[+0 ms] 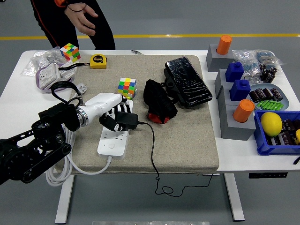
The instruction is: Pull the plug out and thorw away
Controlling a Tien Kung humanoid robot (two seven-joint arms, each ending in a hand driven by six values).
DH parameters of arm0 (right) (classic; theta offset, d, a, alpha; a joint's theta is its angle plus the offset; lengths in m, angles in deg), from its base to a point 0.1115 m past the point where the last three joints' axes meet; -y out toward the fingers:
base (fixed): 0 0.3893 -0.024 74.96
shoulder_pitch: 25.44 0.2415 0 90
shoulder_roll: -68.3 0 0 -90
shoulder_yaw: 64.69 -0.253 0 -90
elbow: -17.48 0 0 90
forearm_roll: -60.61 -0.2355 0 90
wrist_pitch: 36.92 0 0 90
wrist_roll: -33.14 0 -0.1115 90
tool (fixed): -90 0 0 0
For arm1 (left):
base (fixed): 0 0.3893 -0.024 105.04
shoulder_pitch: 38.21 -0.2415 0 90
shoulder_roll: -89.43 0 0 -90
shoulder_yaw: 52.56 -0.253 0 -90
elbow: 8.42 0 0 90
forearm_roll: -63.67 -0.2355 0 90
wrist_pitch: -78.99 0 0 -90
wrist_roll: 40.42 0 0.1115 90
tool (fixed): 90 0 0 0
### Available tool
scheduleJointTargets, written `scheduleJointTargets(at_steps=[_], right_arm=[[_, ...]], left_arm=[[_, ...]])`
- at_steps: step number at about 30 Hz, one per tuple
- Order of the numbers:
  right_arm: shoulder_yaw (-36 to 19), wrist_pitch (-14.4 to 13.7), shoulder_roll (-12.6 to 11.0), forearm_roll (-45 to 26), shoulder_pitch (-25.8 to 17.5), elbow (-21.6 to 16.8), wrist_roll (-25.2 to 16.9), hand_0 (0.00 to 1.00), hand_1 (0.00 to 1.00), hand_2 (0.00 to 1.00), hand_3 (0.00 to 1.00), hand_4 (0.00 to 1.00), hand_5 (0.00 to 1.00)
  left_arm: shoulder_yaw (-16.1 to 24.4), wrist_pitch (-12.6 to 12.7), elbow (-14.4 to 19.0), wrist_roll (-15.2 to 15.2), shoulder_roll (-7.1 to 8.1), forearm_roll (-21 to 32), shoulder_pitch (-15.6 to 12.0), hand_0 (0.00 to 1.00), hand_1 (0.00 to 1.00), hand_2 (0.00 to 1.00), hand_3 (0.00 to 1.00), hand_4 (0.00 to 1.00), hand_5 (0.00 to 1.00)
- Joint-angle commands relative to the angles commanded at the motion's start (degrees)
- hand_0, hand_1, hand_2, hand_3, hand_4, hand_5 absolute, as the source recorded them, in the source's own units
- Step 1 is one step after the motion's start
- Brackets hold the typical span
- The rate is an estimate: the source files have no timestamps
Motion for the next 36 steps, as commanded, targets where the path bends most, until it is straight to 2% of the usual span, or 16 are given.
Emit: scheduleJointTargets(at_steps=[3, 9, 12, 15, 23, 28, 35, 36], right_arm=[[0.0, 0.0, 0.0, 0.0, 0.0, 0.0, 0.0, 0.64, 0.678, 0.686, 0.605, 0.998, 0.475], [-0.1, 0.0, -0.1, 0.1, -0.2, 0.0, 0.1, 0.639, 0.677, 0.686, 0.605, 0.998, 0.475], [0.1, 0.0, 0.0, 0.0, -0.1, 0.0, 0.0, 0.639, 0.677, 0.686, 0.605, 0.998, 0.475], [0.4, 0.0, 0.0, -0.2, 0.0, 0.0, 0.0, 0.639, 0.677, 0.686, 0.605, 0.998, 0.475], [1.4, 0.1, -0.3, -0.5, 0.4, 0.0, -0.1, 0.639, 0.678, 0.686, 0.605, 0.998, 0.475], [2.0, 0.0, -0.7, -0.6, 0.7, 0.0, 0.0, 0.639, 0.677, 0.686, 0.605, 0.998, 0.475], [2.6, 0.0, -0.8, -0.7, 0.7, 0.0, 0.1, 0.639, 0.677, 0.686, 0.605, 0.998, 0.475], [2.6, 0.0, -0.8, -0.7, 0.7, 0.0, 0.1, 0.639, 0.678, 0.686, 0.605, 0.998, 0.475]], left_arm=[[0.2, -0.4, 0.7, 0.4, 0.05, -0.1, 0.1, 0.297, 0.343, 0.433, 0.532, 0.711, 0.002], [1.2, 0.0, 4.7, 0.2, 0.34, 0.9, -0.1, 0.299, 0.346, 0.434, 0.534, 0.711, 0.002], [1.7, 0.5, 7.2, -0.2, 0.03, 1.2, 0.0, 0.299, 0.348, 0.436, 0.536, 0.713, 0.002], [1.6, 0.8, 8.2, -0.5, -0.36, 2.7, 0.4, 0.299, 0.348, 0.436, 0.536, 0.713, 0.002], [-1.3, 2.4, 3.6, -2.1, -2.71, 7.9, 1.4, 0.301, 0.351, 0.437, 0.537, 0.717, 0.002], [-4.1, 4.5, -0.3, -3.8, -4.83, 9.4, 2.6, 0.307, 0.356, 0.441, 0.541, 0.726, 0.002], [-6.6, 7.1, -0.7, -6.5, -6.68, 12.1, 3.9, 0.309, 0.359, 0.446, 0.546, 0.751, 0.002], [-7.0, 7.4, -0.7, -6.8, -6.96, 12.4, 4.1, 0.366, 0.426, 0.48, 0.537, 0.955, 0.009]])
